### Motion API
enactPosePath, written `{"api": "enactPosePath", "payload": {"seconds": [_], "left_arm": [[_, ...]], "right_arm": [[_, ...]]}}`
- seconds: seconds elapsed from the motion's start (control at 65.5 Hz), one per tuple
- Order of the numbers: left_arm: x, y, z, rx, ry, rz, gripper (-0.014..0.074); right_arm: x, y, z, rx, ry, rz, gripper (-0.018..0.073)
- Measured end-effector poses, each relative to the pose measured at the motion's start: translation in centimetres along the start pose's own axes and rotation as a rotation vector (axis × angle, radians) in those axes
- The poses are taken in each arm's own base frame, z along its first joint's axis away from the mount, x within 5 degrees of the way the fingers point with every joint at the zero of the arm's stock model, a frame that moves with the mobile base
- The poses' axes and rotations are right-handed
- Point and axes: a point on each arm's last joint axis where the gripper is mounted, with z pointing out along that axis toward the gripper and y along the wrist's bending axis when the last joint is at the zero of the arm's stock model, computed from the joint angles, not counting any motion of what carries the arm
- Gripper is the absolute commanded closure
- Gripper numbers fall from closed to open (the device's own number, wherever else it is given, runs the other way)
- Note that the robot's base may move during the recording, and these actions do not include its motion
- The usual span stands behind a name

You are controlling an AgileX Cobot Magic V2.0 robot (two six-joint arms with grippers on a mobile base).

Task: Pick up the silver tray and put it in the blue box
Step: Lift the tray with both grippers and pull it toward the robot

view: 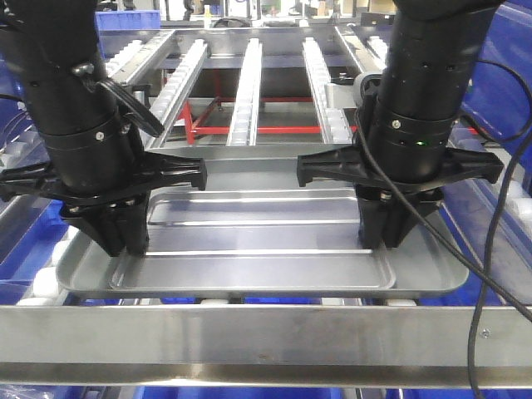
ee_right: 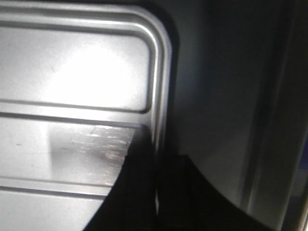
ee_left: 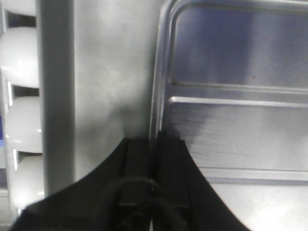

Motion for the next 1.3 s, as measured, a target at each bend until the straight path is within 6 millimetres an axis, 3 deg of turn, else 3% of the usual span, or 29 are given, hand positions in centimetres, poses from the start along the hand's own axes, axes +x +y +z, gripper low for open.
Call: {"api": "enactPosePath", "payload": {"seconds": [0.153,0.351,0.565,0.916,1.297], "left_arm": [[-0.8,-0.3,-1.4,-0.011,0.010,-0.013,0.0700],[-0.8,-0.3,-6.3,0.032,-0.049,-0.022,0.0700],[2.4,0.2,-9.6,0.041,-0.071,-0.044,0.0700],[8.0,0.6,-10.8,0.066,-0.025,-0.045,0.0700],[8.9,0.3,-11.0,0.068,-0.030,-0.033,0.0700]], "right_arm": [[-0.5,0.1,-1.9,0.000,-0.013,0.006,0.0511],[-0.5,-0.1,-6.5,-0.036,-0.086,0.029,0.0511],[2.6,-0.5,-8.8,-0.063,-0.085,0.054,0.0511],[8.0,-0.5,-9.8,-0.109,-0.049,0.075,0.0509],[8.5,-0.7,-9.7,-0.097,-0.038,0.073,0.0509]]}}
